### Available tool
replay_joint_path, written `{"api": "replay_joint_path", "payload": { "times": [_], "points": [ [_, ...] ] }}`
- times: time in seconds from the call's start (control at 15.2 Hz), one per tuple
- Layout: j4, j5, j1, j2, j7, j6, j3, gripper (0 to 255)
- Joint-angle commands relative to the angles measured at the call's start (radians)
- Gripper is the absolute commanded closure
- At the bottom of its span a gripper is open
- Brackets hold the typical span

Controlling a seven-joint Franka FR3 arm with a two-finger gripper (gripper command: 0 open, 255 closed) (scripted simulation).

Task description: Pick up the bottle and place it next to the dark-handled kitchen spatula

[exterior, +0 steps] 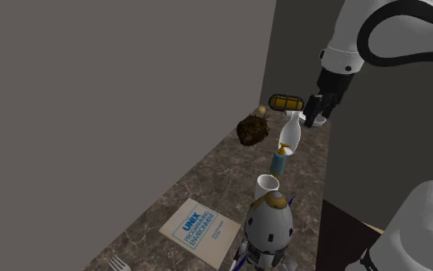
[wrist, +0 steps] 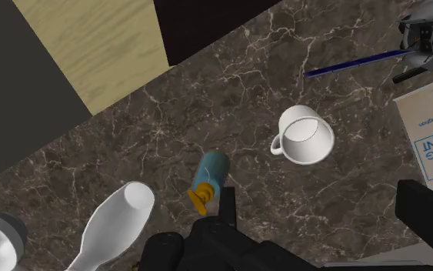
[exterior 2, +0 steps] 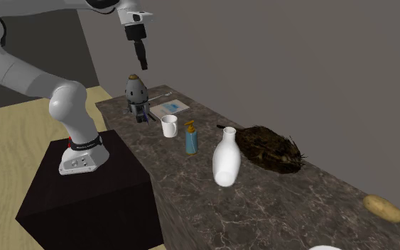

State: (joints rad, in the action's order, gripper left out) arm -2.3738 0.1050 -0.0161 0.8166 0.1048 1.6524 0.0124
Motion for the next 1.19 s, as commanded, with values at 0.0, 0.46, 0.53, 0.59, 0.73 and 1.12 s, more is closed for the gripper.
{"api": "replay_joint_path", "payload": {
  "times": [0.0, 0.46, 0.53, 0.59, 0.73, 1.12],
  "points": [
    [0.000, 0.000, 0.000, 0.000, 0.000, 0.000, 0.000, 0],
    [0.040, 0.057, -0.038, -0.160, -0.139, 0.127, -0.145, 0],
    [0.051, 0.061, -0.042, -0.187, -0.159, 0.144, -0.165, 0],
    [0.064, 0.065, -0.045, -0.215, -0.179, 0.161, -0.185, 0],
    [0.092, 0.068, -0.050, -0.273, -0.220, 0.193, -0.224, 0],
    [0.206, 0.044, -0.058, -0.468, -0.351, 0.274, -0.339, 0]
  ]
}}
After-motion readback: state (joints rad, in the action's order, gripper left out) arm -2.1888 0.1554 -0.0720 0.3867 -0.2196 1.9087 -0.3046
